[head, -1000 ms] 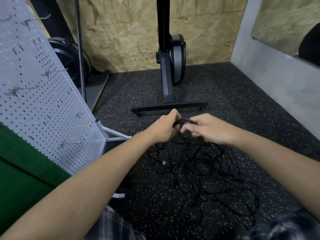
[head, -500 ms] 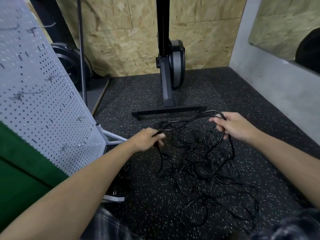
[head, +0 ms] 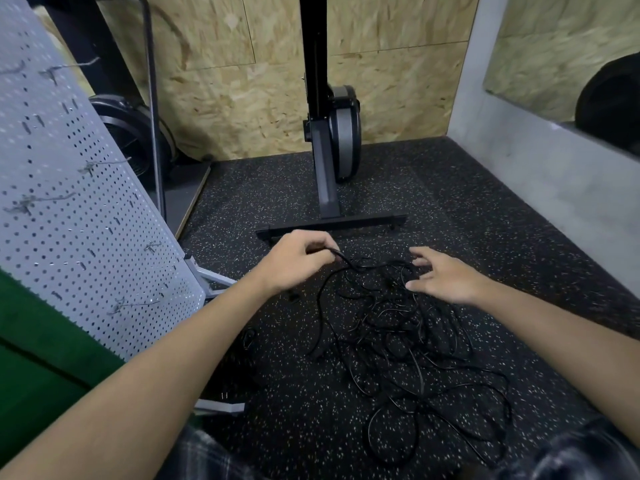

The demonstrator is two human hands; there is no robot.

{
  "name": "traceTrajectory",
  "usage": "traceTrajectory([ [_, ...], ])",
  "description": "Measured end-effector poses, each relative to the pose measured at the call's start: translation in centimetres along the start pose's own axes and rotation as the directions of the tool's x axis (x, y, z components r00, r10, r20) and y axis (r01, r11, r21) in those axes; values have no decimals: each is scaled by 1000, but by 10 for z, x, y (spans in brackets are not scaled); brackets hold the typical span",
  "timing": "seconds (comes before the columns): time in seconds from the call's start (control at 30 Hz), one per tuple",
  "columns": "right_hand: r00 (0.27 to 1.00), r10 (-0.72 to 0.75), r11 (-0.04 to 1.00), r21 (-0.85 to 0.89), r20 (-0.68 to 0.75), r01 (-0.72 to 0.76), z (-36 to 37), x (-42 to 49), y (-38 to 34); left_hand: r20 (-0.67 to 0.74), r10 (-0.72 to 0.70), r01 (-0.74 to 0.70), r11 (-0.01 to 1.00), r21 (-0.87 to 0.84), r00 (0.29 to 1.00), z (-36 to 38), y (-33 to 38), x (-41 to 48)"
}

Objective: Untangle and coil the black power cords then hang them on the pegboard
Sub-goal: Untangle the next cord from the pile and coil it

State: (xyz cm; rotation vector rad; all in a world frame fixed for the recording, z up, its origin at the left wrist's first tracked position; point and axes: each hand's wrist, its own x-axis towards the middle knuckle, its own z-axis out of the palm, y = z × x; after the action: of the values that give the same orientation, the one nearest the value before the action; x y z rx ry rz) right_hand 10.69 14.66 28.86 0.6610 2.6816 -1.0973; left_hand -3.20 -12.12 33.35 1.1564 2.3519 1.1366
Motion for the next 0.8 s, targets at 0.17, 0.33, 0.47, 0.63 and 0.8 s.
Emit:
traceTrajectory([
  [0.17, 976, -162, 986, 5, -147, 165, 4, -11, -18, -63, 4, -21, 962, -271, 998, -3, 15, 4],
  [0.33, 948, -273, 938, 172, -160, 300, 6, -30, -54, -102, -131, 55, 834, -548, 986, 7, 19, 11],
  [0.47, 991, -137, 818, 565, 15, 104, 18, -32, -72, -15, -236, 155, 687, -710, 972, 25, 26, 15],
  [0.63, 999, 10, 555, 831, 45, -43, 18, -26, -77, 168, -76, 153, 843, -515, 983, 42, 27, 10],
  [0.8, 995, -27, 791, 611, 94, -36, 4, -31, -75, 48, 47, -53, 992, 118, 998, 49, 22, 6],
])
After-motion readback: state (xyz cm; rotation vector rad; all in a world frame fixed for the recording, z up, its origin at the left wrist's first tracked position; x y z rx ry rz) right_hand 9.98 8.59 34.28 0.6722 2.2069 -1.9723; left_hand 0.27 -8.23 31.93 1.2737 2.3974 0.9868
